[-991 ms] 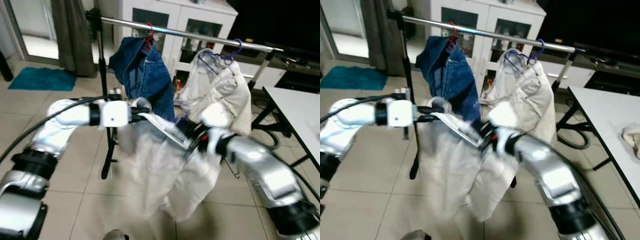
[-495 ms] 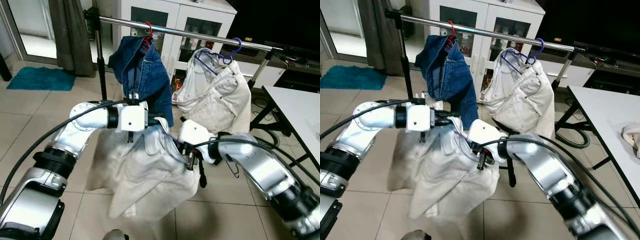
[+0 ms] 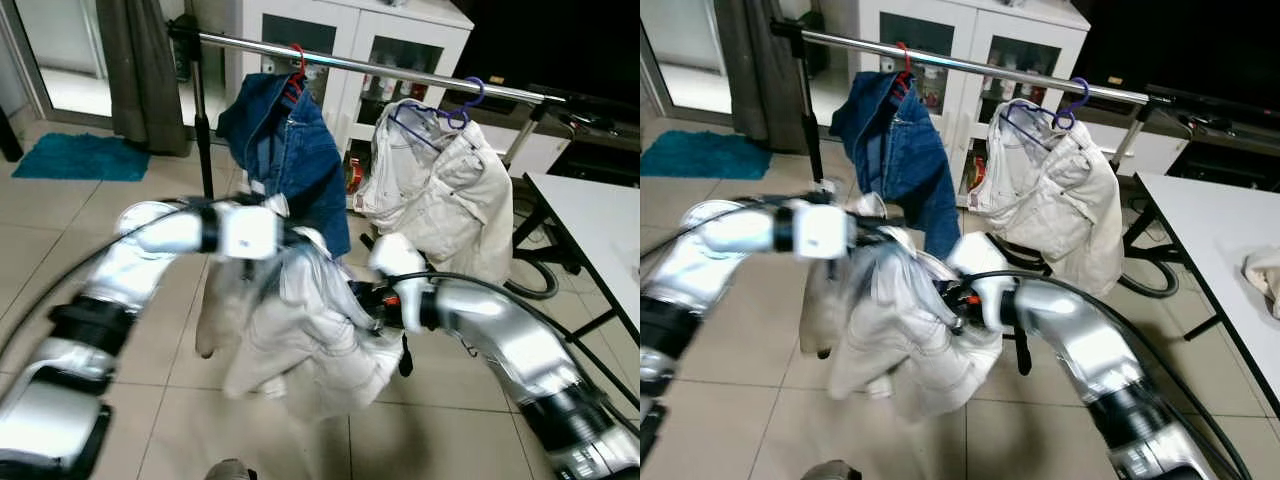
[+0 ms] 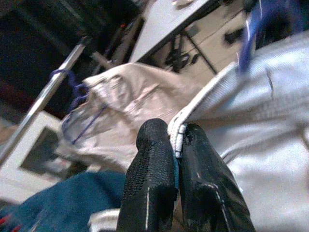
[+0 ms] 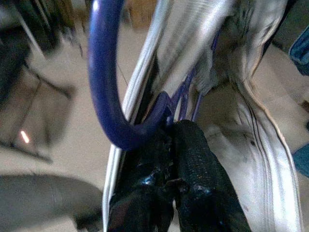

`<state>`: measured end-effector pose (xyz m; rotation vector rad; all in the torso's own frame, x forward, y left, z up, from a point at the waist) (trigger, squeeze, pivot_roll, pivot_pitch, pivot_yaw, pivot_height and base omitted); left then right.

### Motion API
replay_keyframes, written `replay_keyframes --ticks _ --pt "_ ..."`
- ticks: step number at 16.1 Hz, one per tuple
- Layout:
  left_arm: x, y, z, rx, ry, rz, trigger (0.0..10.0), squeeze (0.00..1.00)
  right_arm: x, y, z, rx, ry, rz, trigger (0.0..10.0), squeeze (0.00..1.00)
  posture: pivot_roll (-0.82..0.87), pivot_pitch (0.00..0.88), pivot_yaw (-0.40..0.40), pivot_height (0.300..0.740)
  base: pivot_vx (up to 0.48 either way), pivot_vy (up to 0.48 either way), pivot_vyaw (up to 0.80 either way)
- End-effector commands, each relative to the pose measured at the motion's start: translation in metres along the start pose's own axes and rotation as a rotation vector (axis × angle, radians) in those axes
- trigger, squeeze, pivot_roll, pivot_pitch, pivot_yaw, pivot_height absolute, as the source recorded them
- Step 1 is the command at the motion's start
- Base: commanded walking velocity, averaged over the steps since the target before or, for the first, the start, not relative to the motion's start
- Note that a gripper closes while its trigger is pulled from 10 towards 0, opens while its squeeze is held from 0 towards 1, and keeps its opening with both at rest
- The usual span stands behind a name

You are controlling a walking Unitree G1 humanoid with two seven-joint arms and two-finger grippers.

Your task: Hang hanger

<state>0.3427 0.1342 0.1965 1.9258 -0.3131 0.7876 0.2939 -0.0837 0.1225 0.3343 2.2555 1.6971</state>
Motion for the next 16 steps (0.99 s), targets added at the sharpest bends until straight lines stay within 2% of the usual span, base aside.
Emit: replay_keyframes --ticks 1,4,5,7,9,11,14,15,16 --pt "0.021 0.005 -0.021 -0.018 0.13 0.022 0.0 0.0 0.0 -0.005 -0.018 -0.015 0.011 0.049 0.0 0.0 0.09 0.0 -0.14 0.74 0.0 0.0 0.0" --pt "0.03 -0.012 -0.054 0.091 0.186 0.016 0.0 0.0 0.014 0.0 -0.05 -0.107 0.079 0.154 0.0 0.0 0.09 0.0 -0.129 0.74 0.0 0.0 0.0" --pt "0.032 -0.016 -0.062 0.117 0.206 0.015 0.0 0.0 0.019 0.003 -0.057 -0.136 0.101 0.177 0.0 0.0 0.09 0.0 -0.127 0.74 0.0 0.0 0.0" --pt "0.03 -0.021 -0.067 0.147 0.2 0.013 0.0 0.0 0.02 0.008 -0.064 -0.182 0.093 0.206 0.0 0.0 0.09 0.0 -0.125 0.74 0.0 0.0 0.0" --pt "0.015 -0.025 -0.06 0.135 0.155 -0.01 0.0 0.0 -0.001 0.02 -0.072 -0.289 -0.061 0.263 0.0 0.0 0.09 0.0 -0.125 0.74 0.0 0.0 0.0" --pt "0.006 -0.026 -0.053 0.113 0.135 -0.025 0.0 0.0 -0.016 0.032 -0.078 -0.372 -0.162 0.293 0.0 0.0 0.09 0.0 -0.123 0.74 0.0 0.0 0.0" --pt "0.004 -0.019 -0.044 0.039 0.159 -0.077 0.0 0.0 -0.035 0.034 -0.08 -0.358 -0.331 0.292 0.0 0.0 0.09 0.0 -0.123 0.74 0.0 0.0 0.0" --pt "0.0 -0.015 -0.038 -0.003 0.156 -0.122 0.0 0.0 -0.043 0.034 -0.08 -0.354 -0.399 0.296 0.0 0.0 0.09 0.0 -0.123 0.74 0.0 0.0 0.0" --pt "-0.011 -0.013 -0.032 -0.033 0.131 -0.195 0.0 0.0 -0.055 0.033 -0.078 -0.355 -0.513 0.314 0.0 0.0 0.09 0.0 -0.12 0.74 0.0 0.0 0.0"
Point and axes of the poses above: a point about 5 cm out from each wrist's last joint towards the gripper, its own z axis pointing out of the wrist towards the gripper, its own y axis along the axis of the wrist's last joint, x = y × z, the point moved 3 cm from there along z, pointing out of the wrist towards the gripper, and after that the axes turned 10 degrees about -z, right-handed, at the moved point
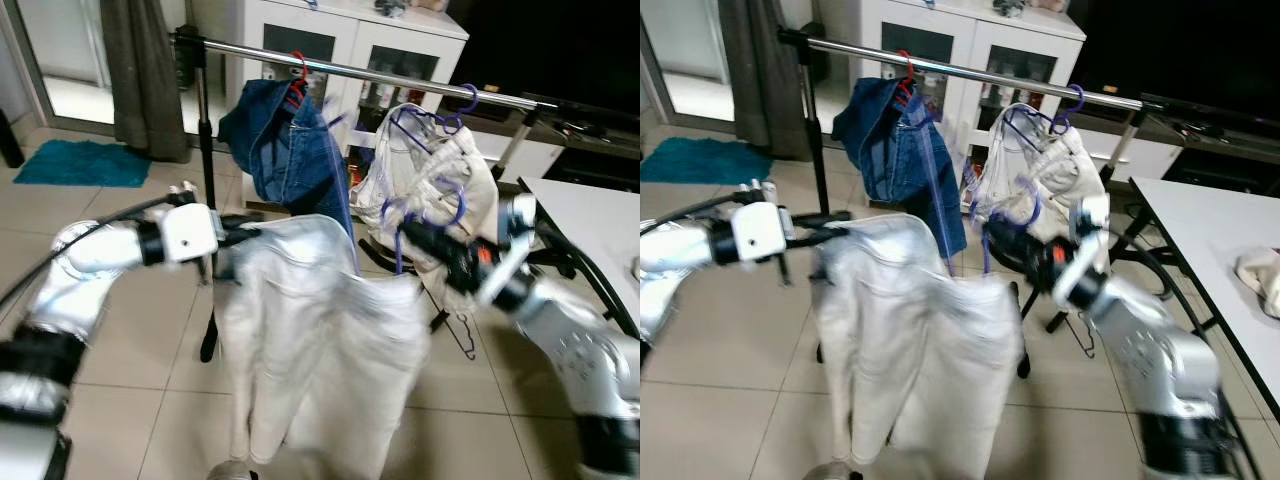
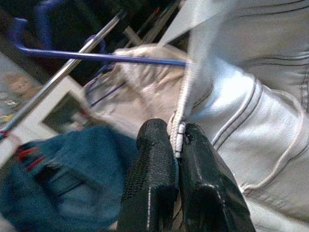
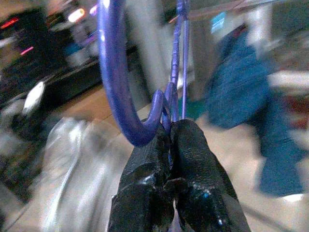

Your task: Hang hanger

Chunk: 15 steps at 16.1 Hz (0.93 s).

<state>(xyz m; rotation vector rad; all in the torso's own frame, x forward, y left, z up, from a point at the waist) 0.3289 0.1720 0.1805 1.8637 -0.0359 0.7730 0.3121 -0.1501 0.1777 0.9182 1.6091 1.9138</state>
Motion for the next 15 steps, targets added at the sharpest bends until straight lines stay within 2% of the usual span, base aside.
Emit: replay_keyframes --ticks 1,2,4,5,6,7,8,9,10,11,12,13,14,15 --pt "-0.011 0.01 0.008 -0.052 -0.037 -0.046 0.0 0.0 -0.022 0.008 -0.001 -0.05 -0.19 0.0 0.0 0.0 0.09 0.0 -0.12 0.74 0.0 0.0 0.0" --pt "-0.015 0.01 0.01 -0.058 -0.047 -0.058 0.0 0.0 -0.025 0.009 0.0 -0.065 -0.224 0.013 0.0 0.0 0.09 0.0 -0.12 0.74 0.0 0.0 0.0" --pt "-0.034 0.043 0.032 -0.244 -0.035 -0.167 0.0 0.0 -0.016 0.014 0.014 -0.186 -0.272 0.077 0.0 0.0 0.09 0.0 -0.122 0.74 0.0 0.0 0.0" --pt "-0.036 0.05 0.037 -0.268 -0.035 -0.194 0.0 0.0 -0.017 0.015 0.016 -0.209 -0.304 0.096 0.0 0.0 0.09 0.0 -0.122 0.74 0.0 0.0 0.0" --pt "-0.038 0.05 0.039 -0.267 -0.033 -0.212 0.0 0.0 -0.017 0.015 0.017 -0.21 -0.316 0.088 0.0 0.0 0.09 0.0 -0.122 0.74 0.0 0.0 0.0" --pt "-0.036 0.039 0.038 -0.207 0.045 -0.301 0.0 0.0 -0.019 0.012 0.017 -0.168 -0.36 0.016 0.0 0.0 0.1 0.0 -0.119 0.74 0.0 0.0 0.0" --pt "-0.034 0.029 0.036 -0.158 0.092 -0.345 0.0 0.0 -0.018 0.012 0.015 -0.153 -0.372 -0.006 0.9 0.0 0.1 0.0 -0.111 0.74 0.0 0.0 0.0" --pt "-0.032 -0.001 0.024 -0.018 0.248 -0.464 0.0 0.0 -0.013 0.007 0.008 -0.097 -0.365 -0.036 10.0 0.0 0.09 0.0 -0.11 0.74 0.0 0.0 0.0" --pt "-0.035 -0.018 0.012 0.05 0.365 -0.568 9.0 0.0 -0.006 0.002 0.0 -0.035 -0.359 -0.127 10.0 0.0 0.09 0.0 -0.108 0.74 0.0 0.0 0.0" --pt "-0.039 -0.027 0.003 0.086 0.467 -0.683 10.0 0.0 -0.004 -0.004 -0.009 0.009 -0.405 -0.162 10.0 0.0 0.08 0.0 -0.108 0.74 0.0 0.0 0.0" --pt "-0.042 -0.028 -0.001 0.082 0.533 -0.764 10.0 0.0 0.001 -0.004 -0.015 -0.012 -0.416 -0.126 10.0 0.0 0.08 0.0 -0.107 0.74 0.0 0.0 -0.8" --pt "-0.042 -0.026 -0.002 0.063 0.571 -0.806 10.0 0.0 0.004 -0.002 -0.018 -0.031 -0.424 -0.106 10.0 0.0 0.08 0.0 -0.107 0.74 0.0 0.0 -0.8" --pt "-0.043 -0.023 -0.005 0.036 0.636 -0.877 10.0 0.0 0.009 -0.003 -0.022 -0.034 -0.44 -0.094 10.0 0.0 0.07 0.0 -0.101 0.74 0.0 0.0 0.0" --pt "-0.046 -0.024 -0.007 0.063 0.677 -0.903 10.0 0.0 0.012 -0.008 -0.024 -0.002 -0.436 -0.096 10.0 0.0 0.07 0.0 -0.098 0.74 0.0 0.0 0.0"
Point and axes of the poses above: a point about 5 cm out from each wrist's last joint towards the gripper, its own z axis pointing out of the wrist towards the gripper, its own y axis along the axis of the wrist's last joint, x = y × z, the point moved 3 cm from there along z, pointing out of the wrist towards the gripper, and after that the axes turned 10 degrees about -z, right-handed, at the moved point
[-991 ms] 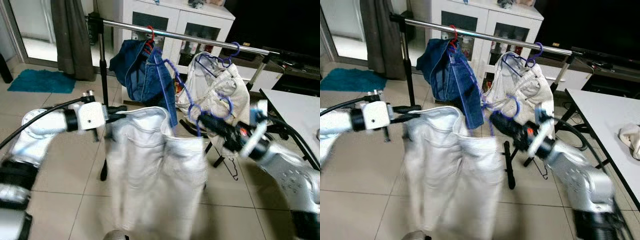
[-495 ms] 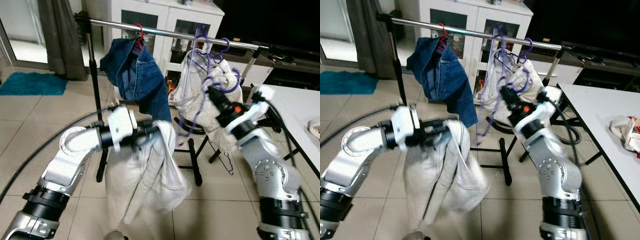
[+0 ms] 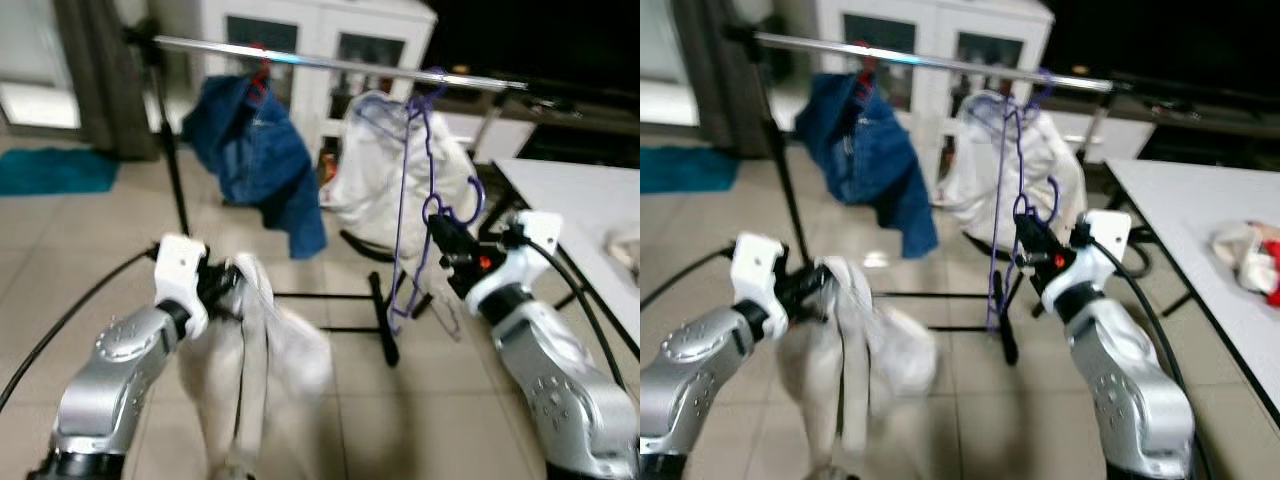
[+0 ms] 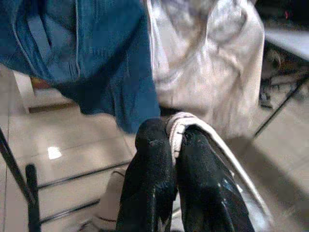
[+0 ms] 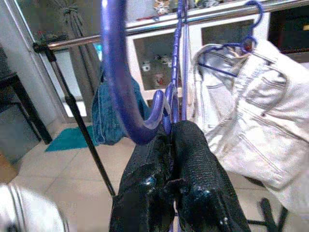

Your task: Hang hanger

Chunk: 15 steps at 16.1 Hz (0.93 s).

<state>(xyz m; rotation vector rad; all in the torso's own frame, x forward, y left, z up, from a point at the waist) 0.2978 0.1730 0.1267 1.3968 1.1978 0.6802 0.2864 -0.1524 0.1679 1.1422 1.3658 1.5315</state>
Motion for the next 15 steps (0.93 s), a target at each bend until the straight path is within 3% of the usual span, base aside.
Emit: replay_keyframes --ticks 1,3,5,6,8,10,12,13,15 --pt "-0.001 -0.001 -0.007 0.029 0.056 0.038 10.0 0.0 -0.003 -0.007 -0.007 0.065 -0.017 0.009 10.0 0.0 0.07 0.0 -0.1 0.74 0.0 0.0 0.0" --pt "-0.007 -0.007 -0.01 0.055 0.06 0.018 10.0 0.0 -0.008 -0.014 -0.011 0.1 -0.068 0.041 10.0 0.0 0.07 0.0 -0.094 0.74 0.0 0.0 -0.73" --pt "-0.019 0.013 -0.002 -0.079 0.06 0.005 10.0 0.0 -0.006 -0.012 -0.01 0.095 -0.083 0.098 10.0 0.0 0.07 0.0 -0.087 0.74 0.0 0.0 -0.73" --pt "-0.024 0.016 0.0 -0.091 0.054 -0.005 10.0 0.0 -0.004 -0.011 -0.009 0.096 -0.079 0.115 10.0 0.0 0.07 0.0 -0.087 0.74 0.0 0.0 -0.73" --pt "-0.036 0.016 -0.004 -0.059 -0.012 -0.009 10.0 0.0 -0.009 -0.016 -0.01 0.123 -0.125 0.082 10.0 0.0 0.08 0.0 -0.093 0.74 0.0 0.0 -0.73" --pt "-0.04 0.01 -0.004 -0.006 -0.034 0.014 10.0 0.0 -0.015 -0.018 -0.008 0.116 -0.162 0.089 10.0 0.0 0.08 0.0 -0.093 0.74 0.0 0.0 -0.71" --pt "-0.051 0.01 -0.001 -0.012 -0.083 0.011 10.0 0.0 -0.02 -0.022 -0.011 0.111 -0.209 0.1 10.0 0.0 0.08 0.0 -0.071 0.74 0.0 0.0 -0.71" --pt "-0.051 0.009 -0.001 -0.025 -0.072 0.034 10.0 0.0 -0.022 -0.025 -0.013 0.114 -0.234 0.081 10.0 0.0 0.08 0.0 -0.065 0.74 0.0 0.0 -0.71" --pt "-0.041 0.015 0.003 -0.081 0.007 -0.014 10.0 0.0 -0.022 -0.024 -0.014 0.097 -0.247 0.107 10.0 0.0 0.08 0.0 -0.044 0.74 0.0 0.0 -0.71"
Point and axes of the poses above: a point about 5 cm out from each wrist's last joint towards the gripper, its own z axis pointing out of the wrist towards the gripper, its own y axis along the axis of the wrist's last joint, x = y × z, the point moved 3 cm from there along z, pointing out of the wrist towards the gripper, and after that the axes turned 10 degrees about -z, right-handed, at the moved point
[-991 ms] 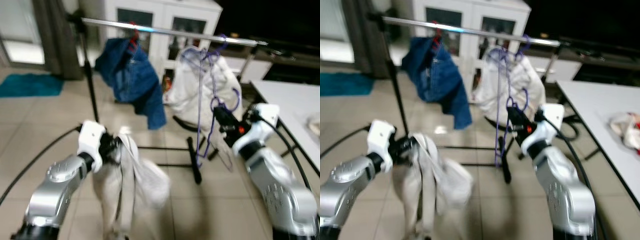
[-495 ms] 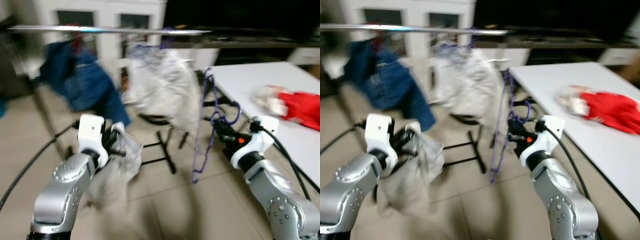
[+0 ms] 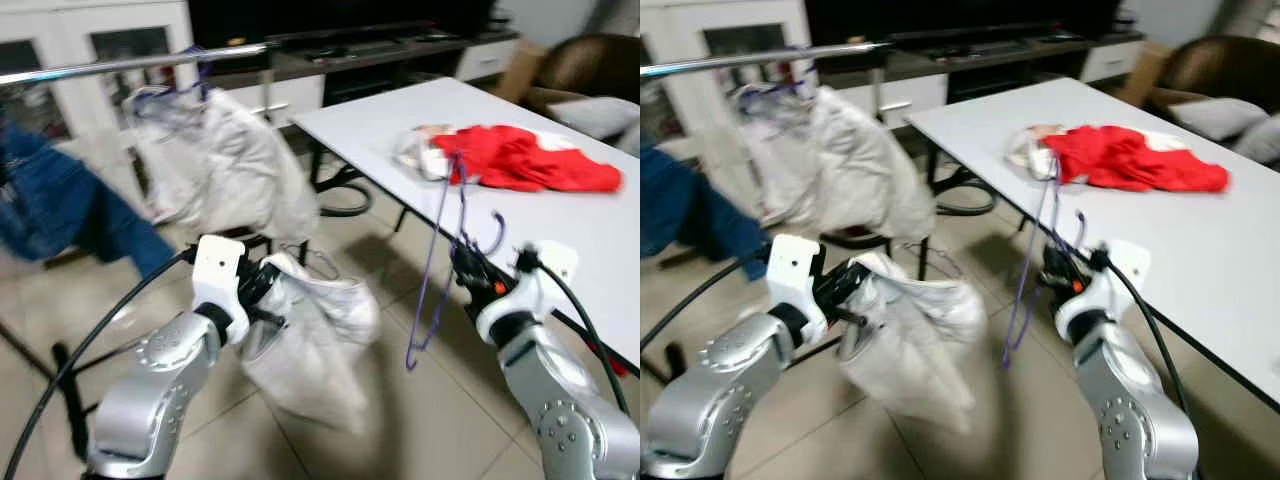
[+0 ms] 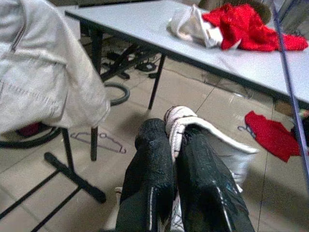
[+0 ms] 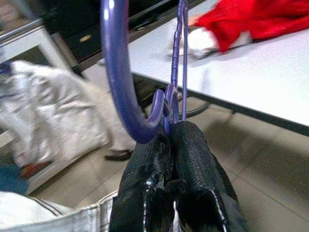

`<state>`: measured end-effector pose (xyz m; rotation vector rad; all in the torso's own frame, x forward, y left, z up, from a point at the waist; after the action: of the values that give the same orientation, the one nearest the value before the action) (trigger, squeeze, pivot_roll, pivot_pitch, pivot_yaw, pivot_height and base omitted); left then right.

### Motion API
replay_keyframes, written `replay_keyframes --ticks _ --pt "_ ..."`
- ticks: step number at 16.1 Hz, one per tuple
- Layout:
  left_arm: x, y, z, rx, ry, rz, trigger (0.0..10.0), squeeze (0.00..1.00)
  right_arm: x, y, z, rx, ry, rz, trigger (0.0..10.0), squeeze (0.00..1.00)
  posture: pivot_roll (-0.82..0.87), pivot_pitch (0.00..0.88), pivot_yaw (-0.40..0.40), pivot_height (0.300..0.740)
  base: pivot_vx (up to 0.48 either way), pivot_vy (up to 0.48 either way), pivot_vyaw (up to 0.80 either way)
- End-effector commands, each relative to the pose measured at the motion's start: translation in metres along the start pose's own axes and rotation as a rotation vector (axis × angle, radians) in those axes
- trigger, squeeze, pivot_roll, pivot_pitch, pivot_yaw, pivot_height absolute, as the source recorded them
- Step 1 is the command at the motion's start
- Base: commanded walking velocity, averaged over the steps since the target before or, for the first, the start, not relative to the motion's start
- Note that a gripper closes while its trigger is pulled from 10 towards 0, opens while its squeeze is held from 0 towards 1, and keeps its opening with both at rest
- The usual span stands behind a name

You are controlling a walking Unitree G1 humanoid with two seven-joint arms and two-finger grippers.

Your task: Hang hanger

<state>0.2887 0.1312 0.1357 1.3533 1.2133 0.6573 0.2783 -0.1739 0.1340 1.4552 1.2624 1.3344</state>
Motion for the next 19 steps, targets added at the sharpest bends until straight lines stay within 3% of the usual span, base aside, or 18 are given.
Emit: replay_keyframes --ticks 1,2,5,10,12,19 --pt "0.011 0.02 0.001 -0.092 0.055 0.012 10.0 0.0 -0.001 0.007 0.001 -0.034 -0.023 -0.022 10.0 0.0 0.07 0.0 -0.015 0.74 0.0 0.0 -0.71" --pt "0.019 0.024 0.004 -0.105 0.091 0.02 10.0 0.0 -0.003 0.008 0.002 -0.033 -0.048 -0.055 10.0 0.0 0.06 0.0 -0.003 0.74 0.0 0.0 -0.71" --pt "0.018 0.03 0.004 -0.113 0.051 0.072 10.0 0.0 -0.01 0.014 -0.003 -0.106 -0.12 -0.03 10.0 0.0 0.06 0.0 0.006 0.74 0.0 0.0 -0.73" --pt "0.016 0.031 0.005 -0.101 0.036 0.1 10.0 0.0 0.007 0.005 0.005 -0.051 -0.045 -0.031 10.0 0.0 0.07 0.0 -0.01 0.74 0.0 0.0 -0.74" --pt "0.018 0.033 0.005 -0.105 0.042 0.1 10.0 0.0 0.003 -0.002 0.007 -0.02 -0.078 0.0 10.0 0.0 0.07 0.0 -0.01 0.74 0.0 0.0 -0.75" --pt "0.022 0.04 0.005 -0.121 0.048 0.12 10.0 0.0 0.011 0.0 0.012 -0.022 -0.054 -0.008 10.0 0.0 0.06 0.0 -0.038 0.74 0.0 0.338 -0.75"
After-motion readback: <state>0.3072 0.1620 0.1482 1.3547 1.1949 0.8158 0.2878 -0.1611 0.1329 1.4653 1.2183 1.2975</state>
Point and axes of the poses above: a point about 5 cm out from each wrist's last joint towards the gripper, its own z axis pointing out of the wrist towards the gripper, its own y axis along the axis of the wrist's last joint, x = y × z, the point moved 3 cm from there along z, pointing out of the wrist towards the gripper, and after that the axes turned 10 degrees about -z, right-handed, at the moved point
